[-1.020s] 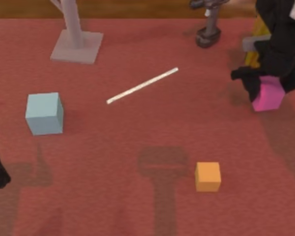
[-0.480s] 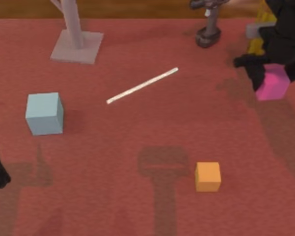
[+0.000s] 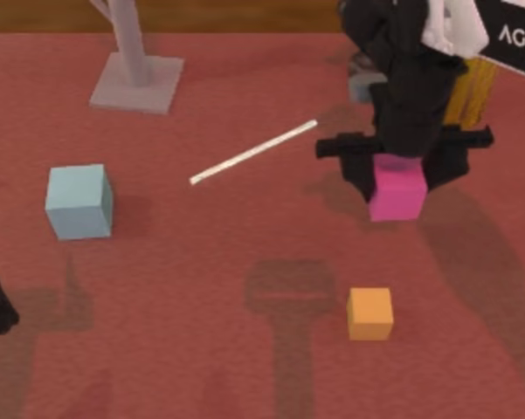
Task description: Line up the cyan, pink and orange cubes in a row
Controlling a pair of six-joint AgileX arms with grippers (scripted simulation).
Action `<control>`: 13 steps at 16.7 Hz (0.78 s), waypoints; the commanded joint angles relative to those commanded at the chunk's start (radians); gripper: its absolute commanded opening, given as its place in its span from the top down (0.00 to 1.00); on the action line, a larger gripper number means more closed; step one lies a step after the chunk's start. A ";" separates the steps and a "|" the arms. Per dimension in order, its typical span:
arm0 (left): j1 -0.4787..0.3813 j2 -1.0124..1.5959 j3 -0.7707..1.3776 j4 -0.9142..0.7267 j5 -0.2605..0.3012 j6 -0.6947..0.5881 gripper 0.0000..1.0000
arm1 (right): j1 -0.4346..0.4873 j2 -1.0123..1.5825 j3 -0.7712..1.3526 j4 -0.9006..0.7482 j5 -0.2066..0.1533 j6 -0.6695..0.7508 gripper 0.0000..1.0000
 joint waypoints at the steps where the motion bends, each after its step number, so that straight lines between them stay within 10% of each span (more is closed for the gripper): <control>1: 0.000 0.000 0.000 0.000 0.000 0.000 0.00 | 0.051 -0.021 -0.030 0.004 0.001 0.067 1.00; 7: 0.000 0.000 0.000 0.000 0.000 0.000 0.00 | 0.304 -0.139 -0.172 0.037 0.011 0.371 1.00; 13: 0.000 0.000 0.000 0.000 0.000 0.000 0.00 | 0.325 -0.150 -0.184 0.042 0.011 0.396 1.00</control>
